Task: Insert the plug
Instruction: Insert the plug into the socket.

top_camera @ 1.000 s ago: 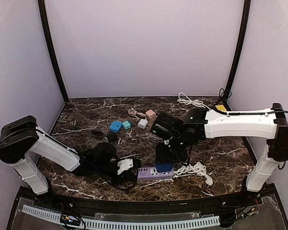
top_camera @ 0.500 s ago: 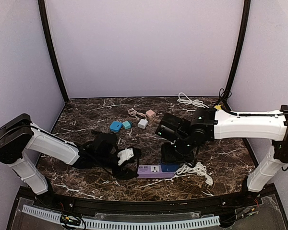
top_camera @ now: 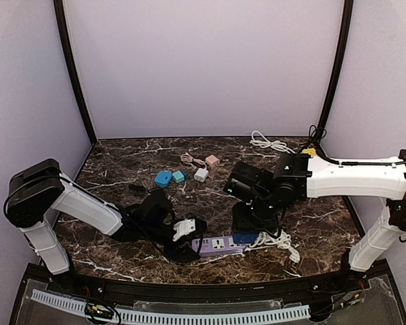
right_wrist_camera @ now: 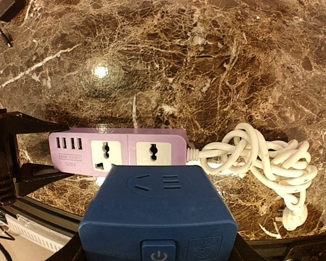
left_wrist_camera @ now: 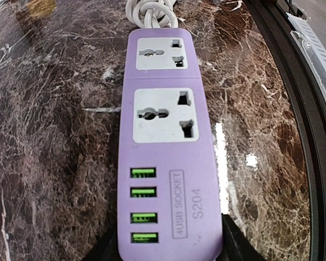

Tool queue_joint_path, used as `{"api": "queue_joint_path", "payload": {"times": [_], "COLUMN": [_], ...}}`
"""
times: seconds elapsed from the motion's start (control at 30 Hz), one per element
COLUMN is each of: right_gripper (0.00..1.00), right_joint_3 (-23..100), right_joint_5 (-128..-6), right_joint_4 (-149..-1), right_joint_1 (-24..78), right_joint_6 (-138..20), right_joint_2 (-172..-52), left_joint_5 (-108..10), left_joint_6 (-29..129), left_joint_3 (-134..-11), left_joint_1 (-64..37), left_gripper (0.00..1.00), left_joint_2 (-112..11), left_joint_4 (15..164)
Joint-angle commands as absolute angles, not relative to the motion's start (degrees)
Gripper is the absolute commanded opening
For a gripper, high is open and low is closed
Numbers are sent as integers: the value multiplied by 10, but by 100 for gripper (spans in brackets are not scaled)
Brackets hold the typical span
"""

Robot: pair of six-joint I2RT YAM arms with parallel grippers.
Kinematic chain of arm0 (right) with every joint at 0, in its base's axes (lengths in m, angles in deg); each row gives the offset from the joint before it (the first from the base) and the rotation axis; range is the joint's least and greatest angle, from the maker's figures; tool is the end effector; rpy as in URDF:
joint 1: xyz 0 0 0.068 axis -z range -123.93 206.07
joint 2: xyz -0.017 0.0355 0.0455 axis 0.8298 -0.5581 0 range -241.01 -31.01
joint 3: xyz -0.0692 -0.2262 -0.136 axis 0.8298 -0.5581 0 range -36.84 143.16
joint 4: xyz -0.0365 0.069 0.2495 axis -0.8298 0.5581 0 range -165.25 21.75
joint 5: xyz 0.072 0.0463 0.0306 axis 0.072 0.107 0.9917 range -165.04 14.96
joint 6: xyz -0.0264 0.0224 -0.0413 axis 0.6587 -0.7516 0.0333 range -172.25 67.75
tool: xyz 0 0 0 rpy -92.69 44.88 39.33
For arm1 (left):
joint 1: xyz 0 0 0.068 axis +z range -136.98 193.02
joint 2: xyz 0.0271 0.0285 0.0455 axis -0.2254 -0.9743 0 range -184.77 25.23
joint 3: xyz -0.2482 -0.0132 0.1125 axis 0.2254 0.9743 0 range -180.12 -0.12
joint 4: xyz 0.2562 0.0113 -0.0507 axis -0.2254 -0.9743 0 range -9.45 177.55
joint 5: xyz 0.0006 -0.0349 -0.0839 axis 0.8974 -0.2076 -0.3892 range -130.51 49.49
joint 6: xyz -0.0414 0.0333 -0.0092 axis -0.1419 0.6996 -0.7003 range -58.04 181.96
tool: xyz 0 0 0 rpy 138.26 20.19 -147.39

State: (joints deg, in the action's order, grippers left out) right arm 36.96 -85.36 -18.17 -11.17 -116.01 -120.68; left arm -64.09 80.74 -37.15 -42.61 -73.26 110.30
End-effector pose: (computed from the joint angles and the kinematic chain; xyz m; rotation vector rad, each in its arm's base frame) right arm 0.1228 0.2765 0.2639 -0.0479 2.8421 0.2809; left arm 0.1642 -0.2655 0.1213 1.5696 1.6872 -0.8019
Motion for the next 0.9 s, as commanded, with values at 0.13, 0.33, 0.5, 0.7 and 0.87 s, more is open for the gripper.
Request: {"api": "queue_joint_path", "payload": {"times": [0.13,0.33,0.5,0.7,0.87], "right_gripper": [0,0,0,0,0], "right_joint_3": [366,402,402,410,422], "right_joint_5": [-856,-857,-849,-852,-863], "right_joint_4": [-181,-137,-123,-128,-136], "right_joint_1": [-137,-143,-143,-142,-136], "right_joint_6": [-1198,-1200,-1198,-1186,-1171], "right_joint_2": [-1213,-1261,-1275,-1295,-1303], "left_joint_5": [-616,-526,-500,-502,-505], "left_joint_6": [785,735,734,730,731], "left_joint_3": [-332,-307,-305,-306,-308], "left_joint_1": [-474,-514,-518,-519,-520], "left_gripper": [20,1,1,1,1], "left_joint_2": [-726,-715,-721,-726,-728], "left_joint_4": [1141,1176,1182,1186,1188]}}
